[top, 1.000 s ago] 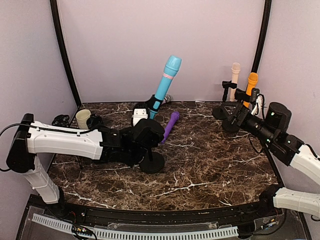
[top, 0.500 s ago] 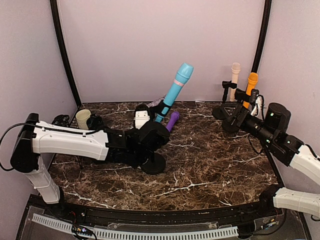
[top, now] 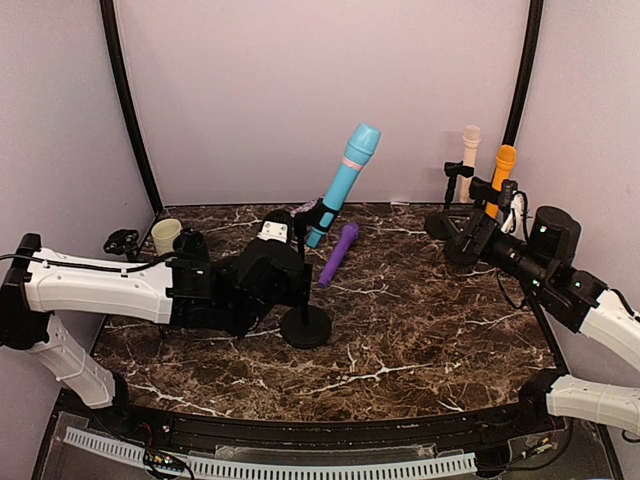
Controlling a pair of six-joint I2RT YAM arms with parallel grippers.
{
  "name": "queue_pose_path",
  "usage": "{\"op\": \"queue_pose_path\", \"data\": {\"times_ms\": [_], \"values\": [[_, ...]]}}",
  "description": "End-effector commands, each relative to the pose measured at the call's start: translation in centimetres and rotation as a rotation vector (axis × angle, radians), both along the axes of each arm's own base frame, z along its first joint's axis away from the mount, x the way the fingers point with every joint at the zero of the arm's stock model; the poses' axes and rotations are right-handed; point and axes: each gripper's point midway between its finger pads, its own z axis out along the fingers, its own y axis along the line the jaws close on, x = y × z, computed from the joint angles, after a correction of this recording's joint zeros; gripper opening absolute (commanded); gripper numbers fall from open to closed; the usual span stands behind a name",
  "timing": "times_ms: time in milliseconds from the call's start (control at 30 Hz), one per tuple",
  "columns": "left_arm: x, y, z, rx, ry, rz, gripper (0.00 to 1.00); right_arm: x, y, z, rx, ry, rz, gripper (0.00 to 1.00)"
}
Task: Remove the microphone from the stand
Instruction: Place the microphone stand with the microphone at the center of the board, then adjust the microphone stand with the microphone at the center of the board.
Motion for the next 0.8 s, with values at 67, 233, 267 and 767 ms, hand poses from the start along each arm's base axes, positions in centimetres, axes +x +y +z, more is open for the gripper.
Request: {"op": "queue_pose_path", "data": {"times_ms": [67,233,267,767], "values": [[-2.3,1.5,3.2,0.088,-0.034,-0.202,0.79,-0.1,-0.2,0.9,0.006,-0.026,0.000,0.99],[-3.5,1.3,5.9,0.057,-0.071,-0.378,0.82,-1.3,1.7,1.2,0.024,-0.065,0.129,0.98],[-3.5,1.4,6.6,0.030,-0.065,-0.423,0.82,-1.6,2.1,1.2,0.032,-0.073,0.155,0.98],[-3.1,0.9,10.0,-0.119,-0.053,-0.953,0.82,-3.7,6.0,0.0,0.049,-0.086,0.294,0.99]]}}
